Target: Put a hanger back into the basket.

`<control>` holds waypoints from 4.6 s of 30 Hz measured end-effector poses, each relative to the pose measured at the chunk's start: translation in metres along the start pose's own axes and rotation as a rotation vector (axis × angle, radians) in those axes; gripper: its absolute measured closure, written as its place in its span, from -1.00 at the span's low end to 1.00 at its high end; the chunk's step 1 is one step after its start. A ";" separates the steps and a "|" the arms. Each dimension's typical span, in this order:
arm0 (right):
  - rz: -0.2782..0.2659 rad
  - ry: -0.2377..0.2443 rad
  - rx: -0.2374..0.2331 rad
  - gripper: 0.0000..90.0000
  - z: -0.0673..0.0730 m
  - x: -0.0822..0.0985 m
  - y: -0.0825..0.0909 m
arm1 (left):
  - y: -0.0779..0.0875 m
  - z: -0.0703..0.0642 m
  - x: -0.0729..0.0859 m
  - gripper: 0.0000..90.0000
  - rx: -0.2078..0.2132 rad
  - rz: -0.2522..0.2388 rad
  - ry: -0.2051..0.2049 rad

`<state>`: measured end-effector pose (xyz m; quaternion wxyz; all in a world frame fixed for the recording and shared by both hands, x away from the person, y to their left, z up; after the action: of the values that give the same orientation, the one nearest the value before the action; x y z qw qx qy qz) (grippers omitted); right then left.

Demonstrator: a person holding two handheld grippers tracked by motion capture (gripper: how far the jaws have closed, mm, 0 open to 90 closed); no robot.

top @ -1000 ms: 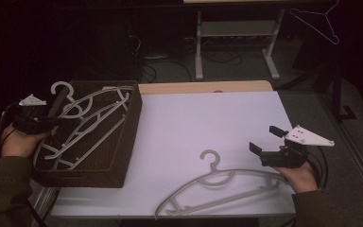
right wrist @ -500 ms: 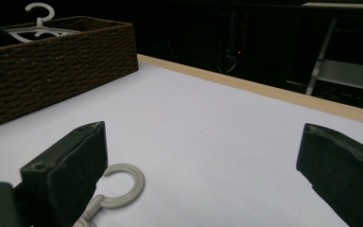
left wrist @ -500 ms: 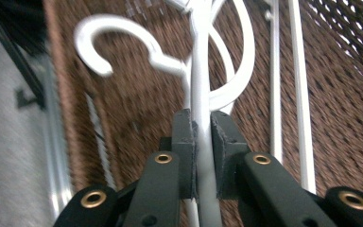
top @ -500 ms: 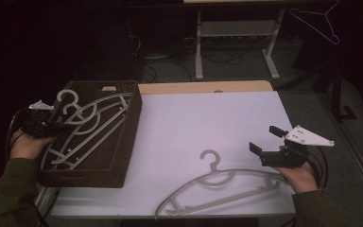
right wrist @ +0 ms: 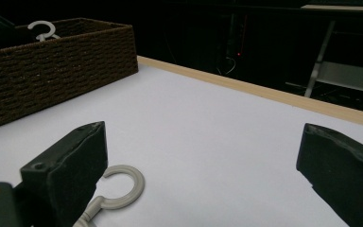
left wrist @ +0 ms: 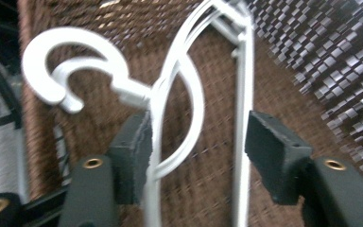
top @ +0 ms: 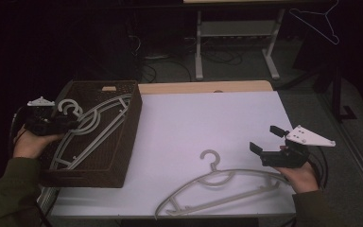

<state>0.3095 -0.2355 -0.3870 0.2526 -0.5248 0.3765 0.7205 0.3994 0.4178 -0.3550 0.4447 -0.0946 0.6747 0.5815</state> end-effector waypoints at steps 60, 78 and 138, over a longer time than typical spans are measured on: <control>0.016 0.017 -0.005 -0.95 0.003 0.002 0.000 | -0.065 -0.296 -0.082 -0.89 0.558 -0.247 -0.257; 0.102 0.007 -0.015 -0.82 0.014 0.022 0.006 | -0.094 -0.315 -0.041 -0.89 0.602 -0.195 -0.273; 0.512 0.041 -0.206 0.99 0.031 0.095 0.051 | -0.113 -0.353 -0.004 -0.67 0.646 -0.024 -0.384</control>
<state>0.2223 -0.2436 -0.4579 0.0000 -0.4497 0.4268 0.7846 0.3015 0.0746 -0.4569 0.5767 0.1533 0.7267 0.3403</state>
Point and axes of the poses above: each handheld gripper's, and its own axes: y roughly backward along the jaws, x roughly out of its underside, z roughly to its left, the point moved 4 cm from there along -y, roughly forward along the jaws, and after that the axes turned 6 degrees about -y, right-handed, at the moved point
